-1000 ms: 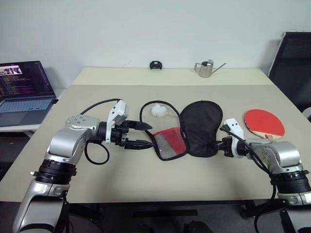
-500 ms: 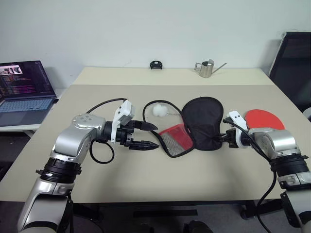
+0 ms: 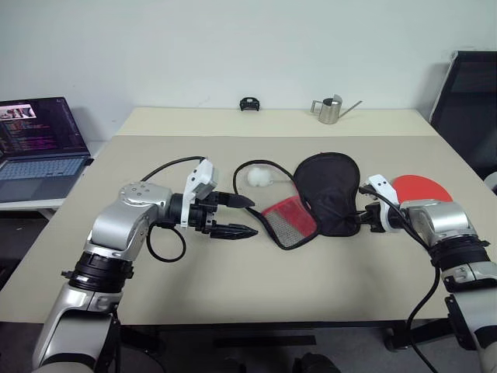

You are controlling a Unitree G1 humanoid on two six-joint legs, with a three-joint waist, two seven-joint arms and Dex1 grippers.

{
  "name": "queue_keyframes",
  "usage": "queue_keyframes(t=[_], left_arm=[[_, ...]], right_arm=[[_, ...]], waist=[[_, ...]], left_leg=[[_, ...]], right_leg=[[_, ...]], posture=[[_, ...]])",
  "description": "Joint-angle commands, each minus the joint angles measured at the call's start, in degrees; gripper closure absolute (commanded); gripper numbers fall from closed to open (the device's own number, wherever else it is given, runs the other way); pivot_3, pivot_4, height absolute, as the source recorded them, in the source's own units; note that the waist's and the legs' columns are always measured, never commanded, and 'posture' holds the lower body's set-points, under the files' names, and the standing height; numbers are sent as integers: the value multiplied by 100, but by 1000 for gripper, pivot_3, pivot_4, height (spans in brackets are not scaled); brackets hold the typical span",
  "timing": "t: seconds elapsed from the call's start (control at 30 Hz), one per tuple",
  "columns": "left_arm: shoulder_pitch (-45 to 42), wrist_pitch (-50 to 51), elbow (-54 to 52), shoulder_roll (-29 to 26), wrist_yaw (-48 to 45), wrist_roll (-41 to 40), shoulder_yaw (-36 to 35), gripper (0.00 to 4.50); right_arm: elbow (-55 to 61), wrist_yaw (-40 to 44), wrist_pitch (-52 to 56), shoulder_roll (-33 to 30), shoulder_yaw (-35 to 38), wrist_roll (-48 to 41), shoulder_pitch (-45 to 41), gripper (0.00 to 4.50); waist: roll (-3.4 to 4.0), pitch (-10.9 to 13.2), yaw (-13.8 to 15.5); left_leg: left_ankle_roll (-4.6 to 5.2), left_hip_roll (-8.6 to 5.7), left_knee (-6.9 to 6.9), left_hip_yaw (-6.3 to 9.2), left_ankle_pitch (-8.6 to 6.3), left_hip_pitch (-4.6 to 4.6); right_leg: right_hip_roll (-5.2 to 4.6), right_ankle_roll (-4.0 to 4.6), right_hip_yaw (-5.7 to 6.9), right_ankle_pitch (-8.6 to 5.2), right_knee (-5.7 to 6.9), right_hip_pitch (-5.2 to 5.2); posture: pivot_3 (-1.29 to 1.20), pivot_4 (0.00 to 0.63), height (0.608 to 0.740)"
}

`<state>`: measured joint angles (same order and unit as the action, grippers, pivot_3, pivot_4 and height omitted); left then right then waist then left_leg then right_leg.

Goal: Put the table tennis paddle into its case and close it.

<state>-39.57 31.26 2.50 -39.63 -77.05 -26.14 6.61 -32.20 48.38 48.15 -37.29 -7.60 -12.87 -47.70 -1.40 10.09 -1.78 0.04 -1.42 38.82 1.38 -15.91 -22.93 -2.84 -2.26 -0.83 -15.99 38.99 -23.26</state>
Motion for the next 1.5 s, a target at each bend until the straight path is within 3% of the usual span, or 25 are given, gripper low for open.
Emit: queue_keyframes(t=[0.03,0.2,0.43,0.67,0.77,0.87,1.1,1.5], left_arm=[[-143,3,-189,-1,-20,-70,-48,501],[-148,-14,-157,37,-12,-62,-37,501],[-117,2,-190,96,17,-80,-45,501],[-56,38,-326,180,93,-126,-40,501],[-140,56,-443,323,257,-120,-25,501],[-190,91,-552,389,381,-82,7,501],[-378,194,-511,544,627,63,215,501],[-633,180,-355,651,609,151,345,501]], right_arm=[[11,-22,6,-40,224,17,-150,3191],[-106,-51,-62,-57,269,91,-209,1452],[-102,-202,-7,-288,710,-11,-283,1452],[1036,-202,543,-568,1227,-380,397,1452],[1758,-608,799,-511,1912,-674,810,946],[2408,-1072,710,-430,2415,-741,1208,14],[3078,-2062,287,-234,3121,-587,1892,14],[2053,-2654,-221,-275,3222,-401,2132,14]], waist=[[0,0,0],[0,0,0],[2,2,1],[3,2,9],[3,2,17],[4,2,17],[3,2,15],[4,1,8]], left_leg=[[0,0,0,0,0,0],[0,0,0,0,0,0],[0,0,0,-1,0,0],[0,0,-1,0,0,-1],[0,0,-1,0,0,-4],[0,-1,1,-1,0,-4],[0,-1,1,-3,0,-1],[1,0,0,-6,0,2]], right_leg=[[0,0,0,0,0,0],[0,0,0,0,0,0],[0,0,0,0,0,0],[-1,0,0,0,-1,0],[-2,0,-2,0,-1,0],[-3,0,-3,0,1,0],[-2,-1,-4,0,3,3],[1,-1,-7,0,2,4]], posture=[[0,150,740],[0,150,740],[0,150,740],[0,150,740],[0,150,740],[0,150,740],[0,150,740],[0,150,740]])
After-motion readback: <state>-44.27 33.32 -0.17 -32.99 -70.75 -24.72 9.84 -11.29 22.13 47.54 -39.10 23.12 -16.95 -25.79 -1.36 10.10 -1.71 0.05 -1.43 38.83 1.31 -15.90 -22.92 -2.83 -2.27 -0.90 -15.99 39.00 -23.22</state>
